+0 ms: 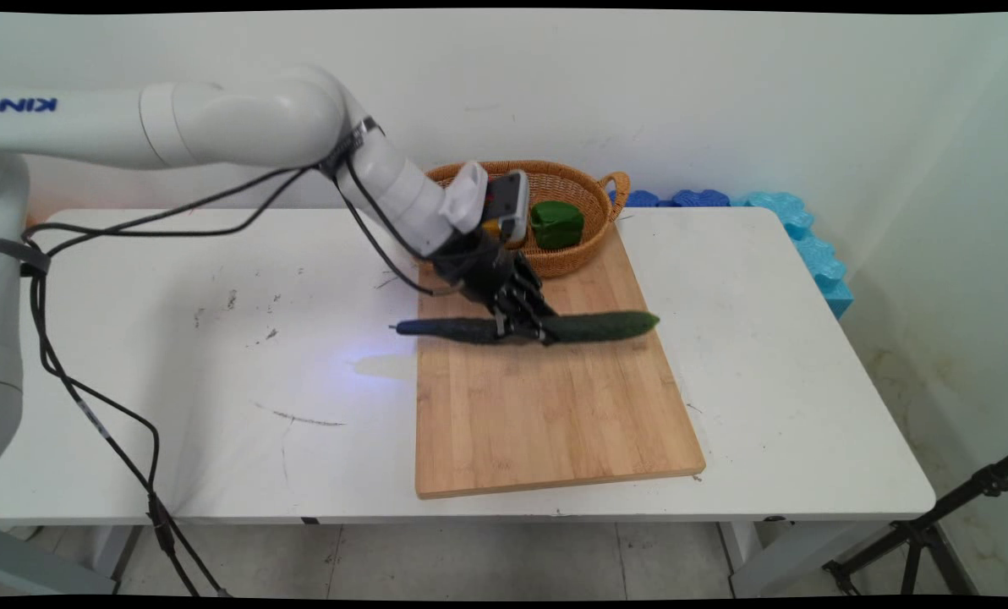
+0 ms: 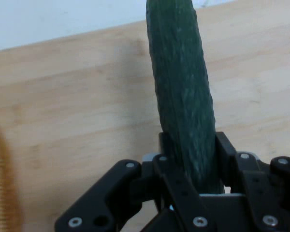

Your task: Place the picked object in the vegetable basket

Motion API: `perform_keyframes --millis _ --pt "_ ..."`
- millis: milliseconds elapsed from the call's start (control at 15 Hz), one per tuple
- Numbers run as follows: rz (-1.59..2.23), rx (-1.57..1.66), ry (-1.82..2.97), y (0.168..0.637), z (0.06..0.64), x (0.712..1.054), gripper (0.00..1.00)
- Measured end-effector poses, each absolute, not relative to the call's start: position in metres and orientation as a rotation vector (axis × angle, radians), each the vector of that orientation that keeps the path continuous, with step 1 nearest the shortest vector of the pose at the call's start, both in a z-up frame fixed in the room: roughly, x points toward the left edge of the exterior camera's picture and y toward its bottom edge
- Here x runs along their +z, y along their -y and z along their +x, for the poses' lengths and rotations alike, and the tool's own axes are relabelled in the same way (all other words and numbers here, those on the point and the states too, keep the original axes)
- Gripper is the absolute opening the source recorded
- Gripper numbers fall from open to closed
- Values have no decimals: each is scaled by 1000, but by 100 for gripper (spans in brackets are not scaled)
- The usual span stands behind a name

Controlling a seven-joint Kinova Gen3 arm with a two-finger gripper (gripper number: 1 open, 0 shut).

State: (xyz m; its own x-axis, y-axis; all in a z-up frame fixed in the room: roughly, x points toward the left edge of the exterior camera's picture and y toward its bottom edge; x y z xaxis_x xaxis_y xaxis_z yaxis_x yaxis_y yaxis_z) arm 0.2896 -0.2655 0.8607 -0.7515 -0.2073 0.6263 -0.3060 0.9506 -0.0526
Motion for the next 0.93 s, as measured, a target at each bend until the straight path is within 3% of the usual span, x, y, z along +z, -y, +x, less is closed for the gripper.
perform_keyframes --millis 533,933 --pt "365 407 2487 312 334 911 0" --pt "331 508 2543 347 366 918 0"
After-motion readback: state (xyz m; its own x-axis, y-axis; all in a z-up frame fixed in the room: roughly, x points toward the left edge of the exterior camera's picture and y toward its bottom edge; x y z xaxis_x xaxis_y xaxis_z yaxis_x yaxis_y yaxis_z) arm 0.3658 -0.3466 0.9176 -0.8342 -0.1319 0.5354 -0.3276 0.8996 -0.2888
